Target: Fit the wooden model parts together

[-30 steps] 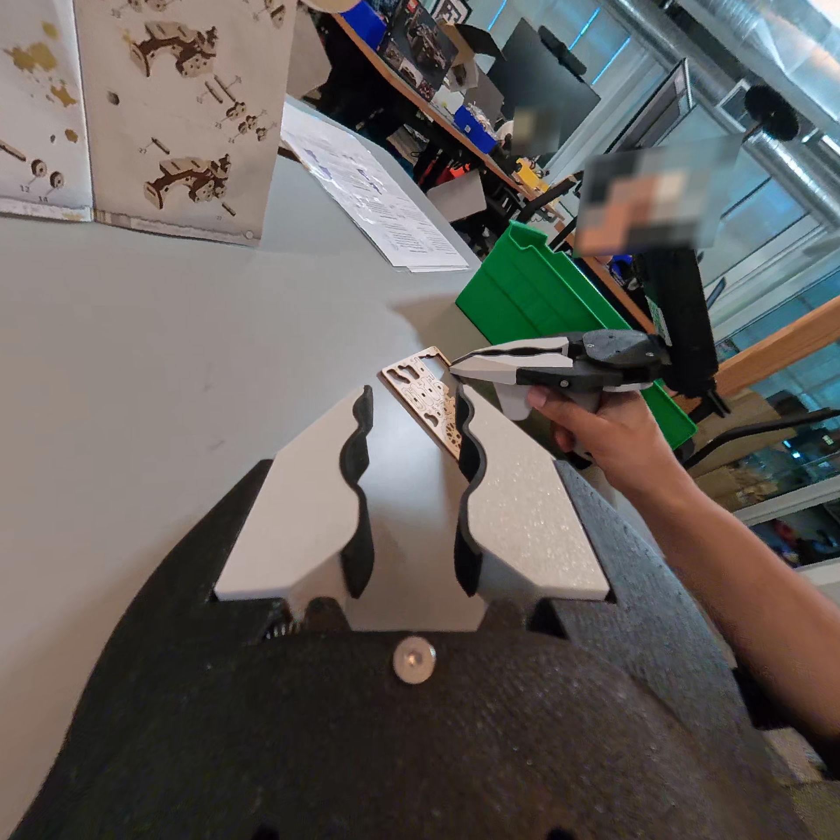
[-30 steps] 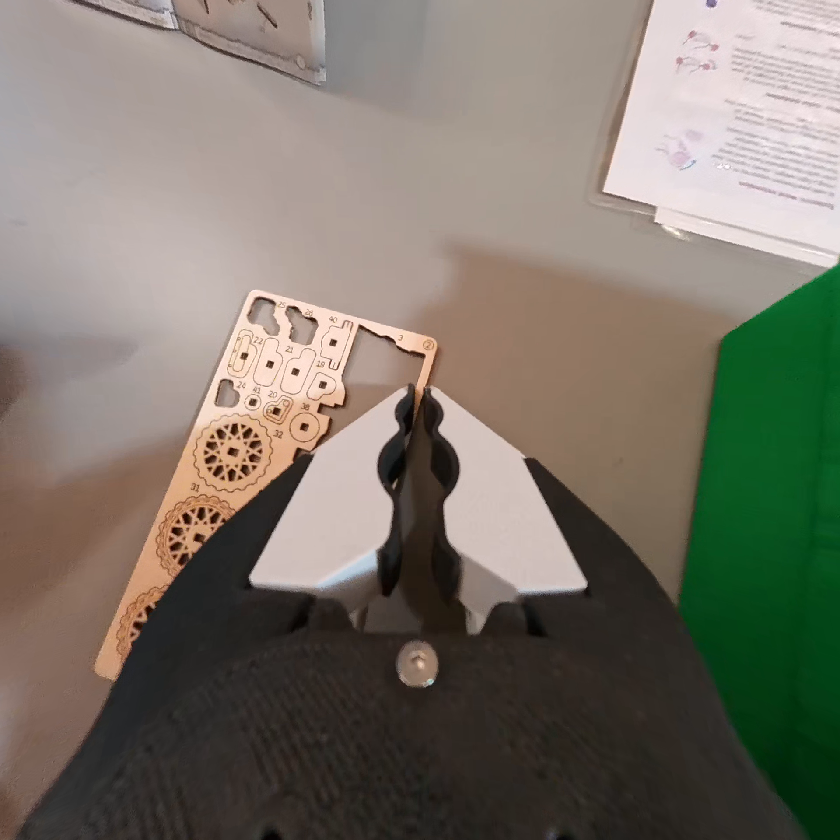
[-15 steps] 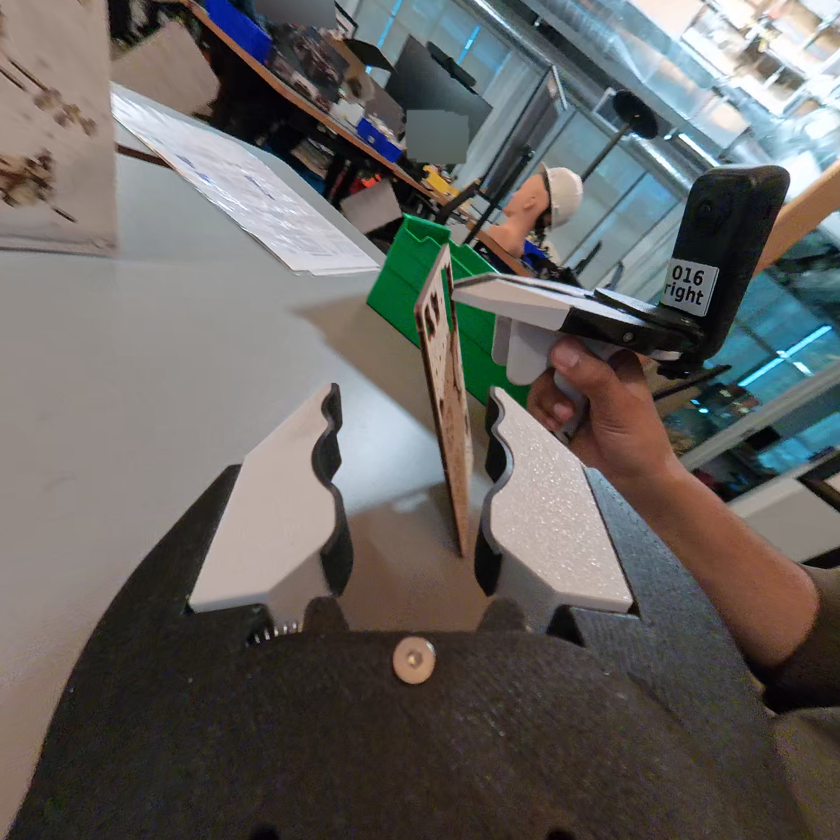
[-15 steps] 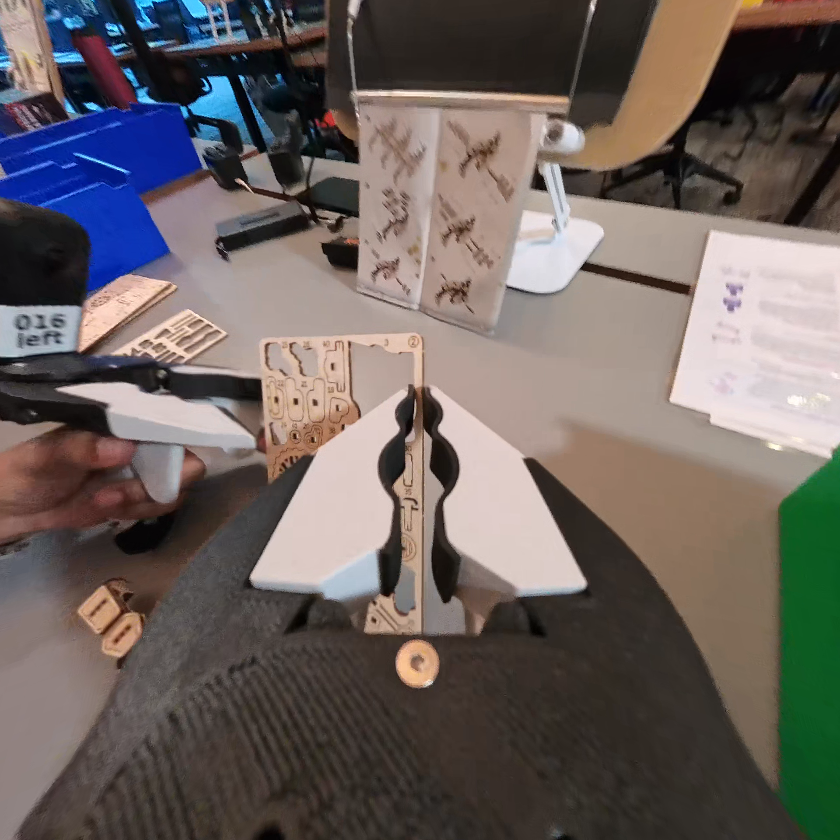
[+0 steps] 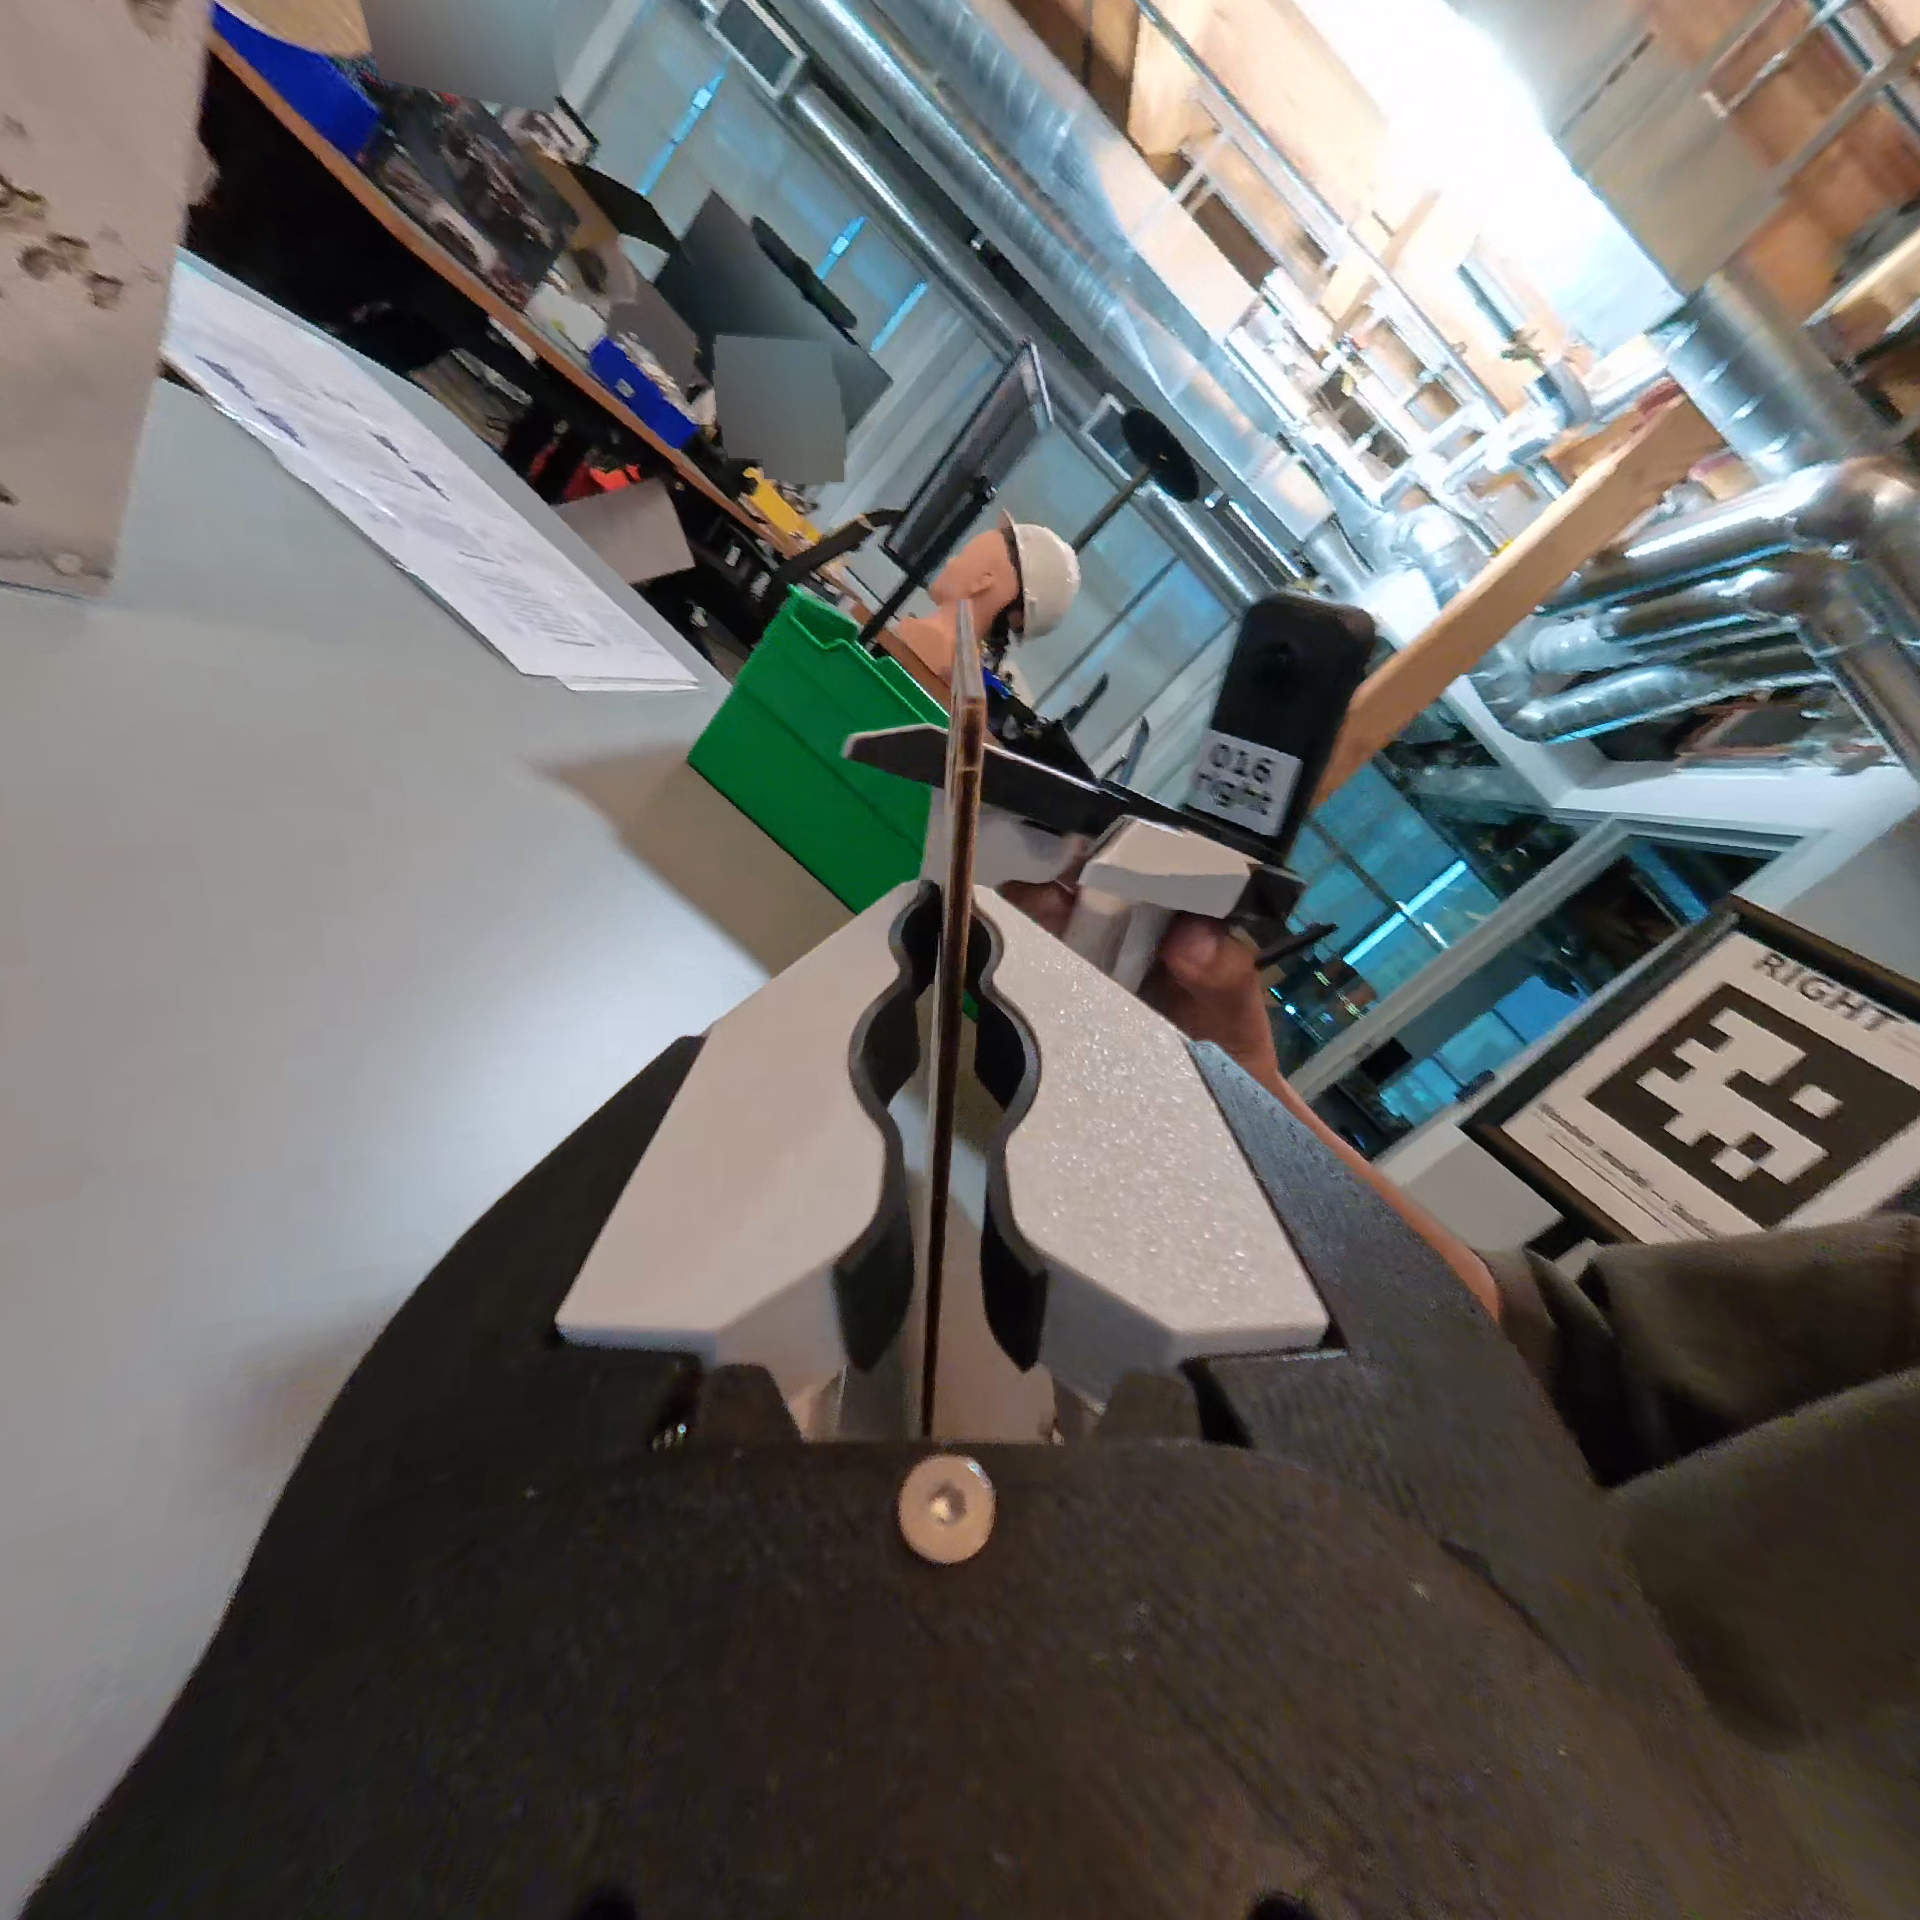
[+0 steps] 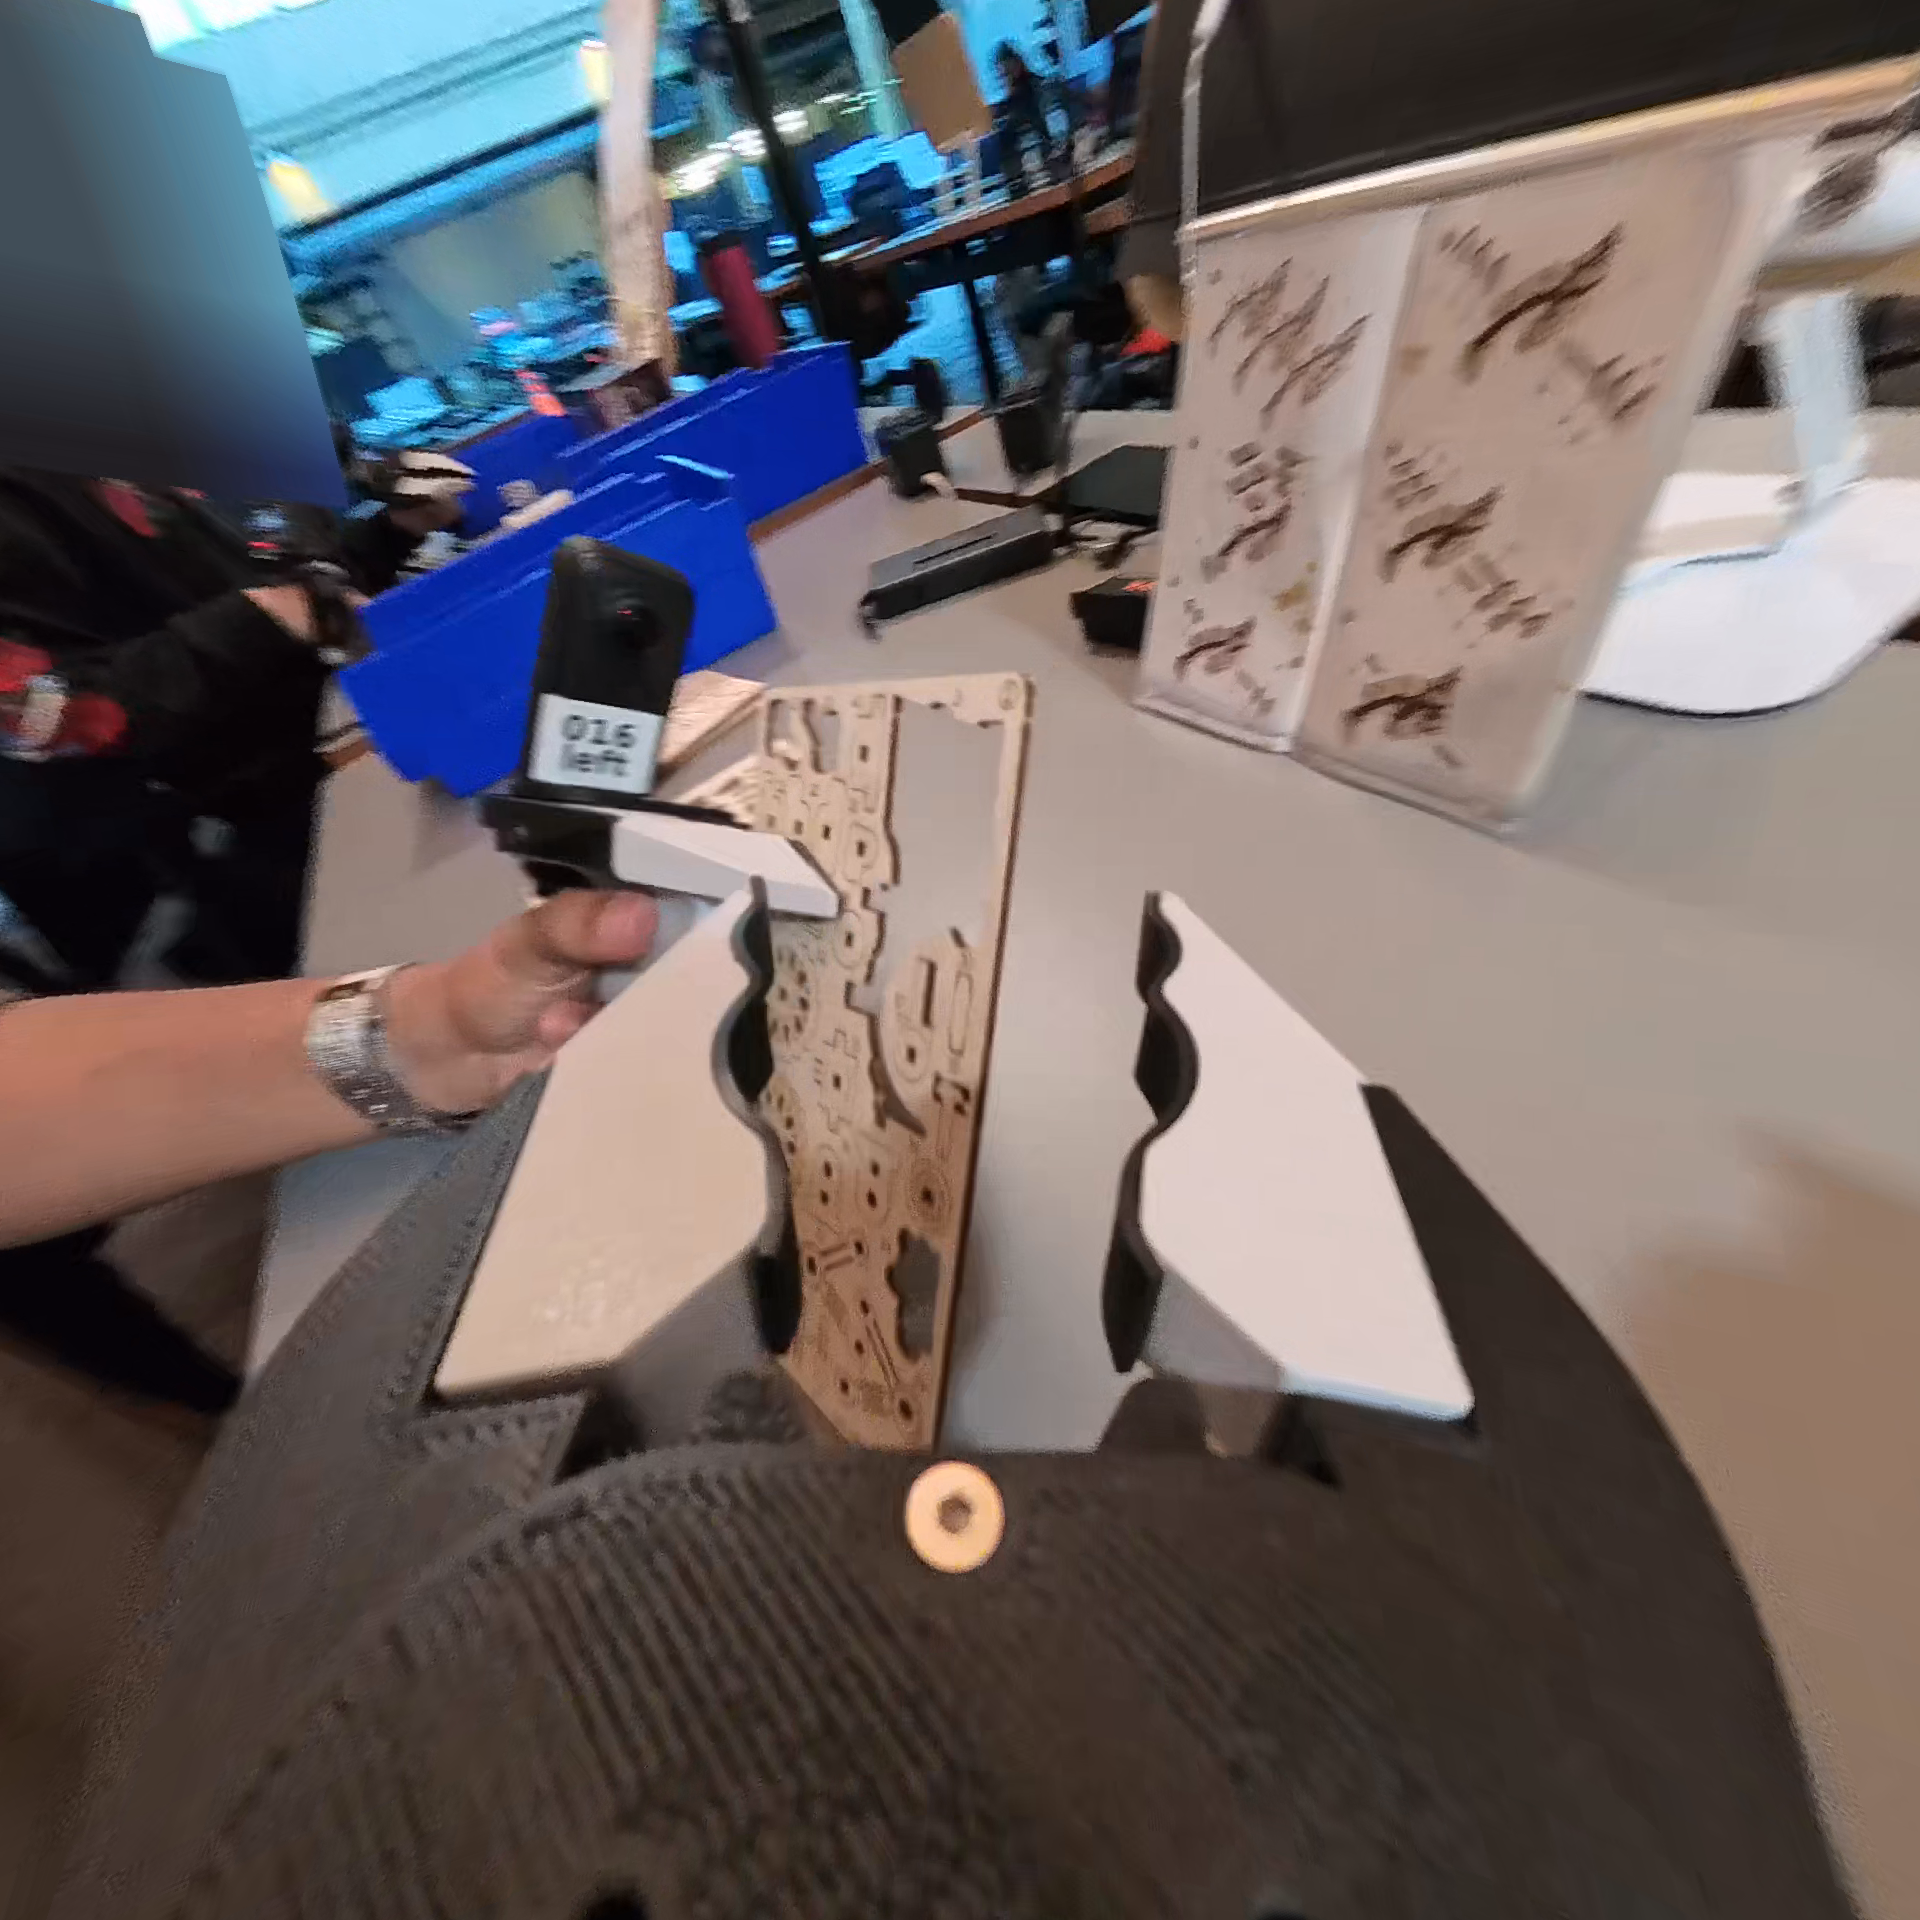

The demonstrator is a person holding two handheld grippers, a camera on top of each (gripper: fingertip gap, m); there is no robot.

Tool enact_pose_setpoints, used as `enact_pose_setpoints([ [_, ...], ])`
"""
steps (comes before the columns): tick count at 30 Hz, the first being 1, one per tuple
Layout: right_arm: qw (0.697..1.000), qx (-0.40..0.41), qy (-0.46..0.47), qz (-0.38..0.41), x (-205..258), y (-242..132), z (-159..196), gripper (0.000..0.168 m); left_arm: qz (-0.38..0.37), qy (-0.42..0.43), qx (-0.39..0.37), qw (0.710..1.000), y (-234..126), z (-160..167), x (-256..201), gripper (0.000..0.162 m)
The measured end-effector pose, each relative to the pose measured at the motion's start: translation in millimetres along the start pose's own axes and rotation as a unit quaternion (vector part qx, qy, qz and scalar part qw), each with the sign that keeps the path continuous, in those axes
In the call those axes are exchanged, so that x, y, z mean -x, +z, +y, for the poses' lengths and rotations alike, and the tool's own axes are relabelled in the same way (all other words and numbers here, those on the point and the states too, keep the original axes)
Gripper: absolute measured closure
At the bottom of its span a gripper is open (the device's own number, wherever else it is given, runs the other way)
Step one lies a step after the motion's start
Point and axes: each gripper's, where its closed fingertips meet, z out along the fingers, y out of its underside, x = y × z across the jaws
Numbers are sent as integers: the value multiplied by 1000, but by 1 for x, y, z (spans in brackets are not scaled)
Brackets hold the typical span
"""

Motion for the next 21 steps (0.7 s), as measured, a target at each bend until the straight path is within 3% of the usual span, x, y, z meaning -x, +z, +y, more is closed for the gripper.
enact_pose_setpoints([
  [4, 993, 25, 57, -96, 15, 16, 2, 124, 6, 24, 23, 999, 2, 6, -3, 162],
  [9, 989, 39, 89, -111, 12, 18, 7, 147, -14, 48, 33, 998, 3, 7, 0, 162],
  [21, 991, 68, 103, -53, -1, 24, 22, 148, -83, 41, 42, 995, 4, 12, 16, 161],
])
